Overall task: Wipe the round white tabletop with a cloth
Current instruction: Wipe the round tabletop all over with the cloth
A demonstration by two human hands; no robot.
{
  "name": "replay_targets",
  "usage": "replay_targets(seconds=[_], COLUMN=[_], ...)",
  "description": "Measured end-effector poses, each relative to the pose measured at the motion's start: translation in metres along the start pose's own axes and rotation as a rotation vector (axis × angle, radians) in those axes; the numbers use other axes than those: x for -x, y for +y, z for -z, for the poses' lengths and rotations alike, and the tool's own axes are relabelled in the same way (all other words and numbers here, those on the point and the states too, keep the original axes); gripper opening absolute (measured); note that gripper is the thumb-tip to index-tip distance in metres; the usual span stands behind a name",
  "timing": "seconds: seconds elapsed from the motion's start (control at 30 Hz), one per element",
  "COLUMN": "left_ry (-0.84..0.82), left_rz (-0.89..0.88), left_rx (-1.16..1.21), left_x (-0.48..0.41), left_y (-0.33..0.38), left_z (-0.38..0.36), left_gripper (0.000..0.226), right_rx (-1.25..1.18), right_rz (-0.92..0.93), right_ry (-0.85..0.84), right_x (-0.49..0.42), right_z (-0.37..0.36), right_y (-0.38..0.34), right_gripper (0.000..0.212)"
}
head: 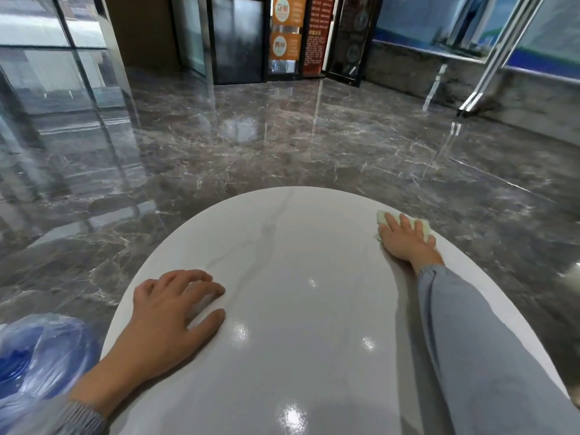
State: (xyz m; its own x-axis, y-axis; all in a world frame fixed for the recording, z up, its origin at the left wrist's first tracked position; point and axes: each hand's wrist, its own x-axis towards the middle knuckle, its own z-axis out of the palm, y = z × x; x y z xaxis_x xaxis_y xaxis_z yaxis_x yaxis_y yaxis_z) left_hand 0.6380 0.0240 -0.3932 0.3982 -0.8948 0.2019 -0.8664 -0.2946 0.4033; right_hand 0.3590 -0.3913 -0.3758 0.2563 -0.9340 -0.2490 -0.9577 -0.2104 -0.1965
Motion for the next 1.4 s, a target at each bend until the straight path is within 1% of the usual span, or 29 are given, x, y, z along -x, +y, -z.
replay_targets(seconds=[0.1,0.17,0.27,0.37,0.43,0.5,0.57,0.67,0.83,0.97,1.03,1.13,1.2,1.3,1.4], left_ry=[-0.015,-0.030,-0.035,-0.046,-0.044,-0.058,-0.061,-0.039,-0.018,-0.015,-0.026,-0.027,-0.020,-0.021,-0.001], left_rz=[0.019,0.029,0.042,0.042,0.048,0.045,0.037,0.027,0.012,0.021,0.019,0.008,0.000,0.001,-0.009], left_rx=[-0.006,0.001,0.015,0.013,0.008,-0.008,-0.013,-0.019,-0.015,-0.003,-0.012,-0.015,-0.019,-0.026,-0.032], left_x=[0.000,0.002,0.002,0.001,0.001,0.000,0.000,0.001,0.000,0.000,-0.001,-0.002,-0.001,-0.001,-0.002], left_y=[0.005,0.006,0.007,0.007,0.005,0.004,0.003,0.003,0.002,0.000,0.000,0.001,0.001,0.001,0.001], left_z=[0.000,0.000,0.000,0.001,0.000,0.000,0.000,0.000,-0.001,-0.003,-0.004,-0.004,-0.005,-0.006,-0.009], left_gripper=[0.043,0.045,0.048,0.048,0.048,0.047,0.045,0.042,0.042,0.042,0.042,0.041,0.040,0.039,0.039], right_rx=[0.016,0.038,0.103,0.194,0.235,0.236,0.181,0.086,0.016,0.026,0.040,0.064,0.091,0.123,0.147], right_rz=[0.033,0.136,0.412,0.728,0.905,0.990,0.960,0.727,0.318,0.072,-0.019,-0.054,-0.027,0.130,0.331], right_ry=[-0.024,-0.040,-0.077,-0.122,-0.149,-0.178,-0.166,-0.120,-0.024,0.079,0.098,0.048,0.007,-0.011,-0.044], right_x=[-0.013,-0.017,-0.005,0.038,0.067,0.080,0.073,0.036,-0.035,-0.063,-0.068,-0.073,-0.077,-0.082,-0.074], right_z=[-0.002,-0.010,-0.032,-0.066,-0.086,-0.093,-0.088,-0.063,-0.016,0.007,0.012,0.018,0.019,0.010,-0.013], right_y=[-0.037,-0.082,-0.176,-0.263,-0.302,-0.318,-0.315,-0.282,-0.179,-0.087,-0.055,-0.044,-0.055,-0.096,-0.170], right_gripper=[0.058,0.058,0.056,0.056,0.056,0.056,0.056,0.056,0.058,0.059,0.061,0.062,0.062,0.059,0.057])
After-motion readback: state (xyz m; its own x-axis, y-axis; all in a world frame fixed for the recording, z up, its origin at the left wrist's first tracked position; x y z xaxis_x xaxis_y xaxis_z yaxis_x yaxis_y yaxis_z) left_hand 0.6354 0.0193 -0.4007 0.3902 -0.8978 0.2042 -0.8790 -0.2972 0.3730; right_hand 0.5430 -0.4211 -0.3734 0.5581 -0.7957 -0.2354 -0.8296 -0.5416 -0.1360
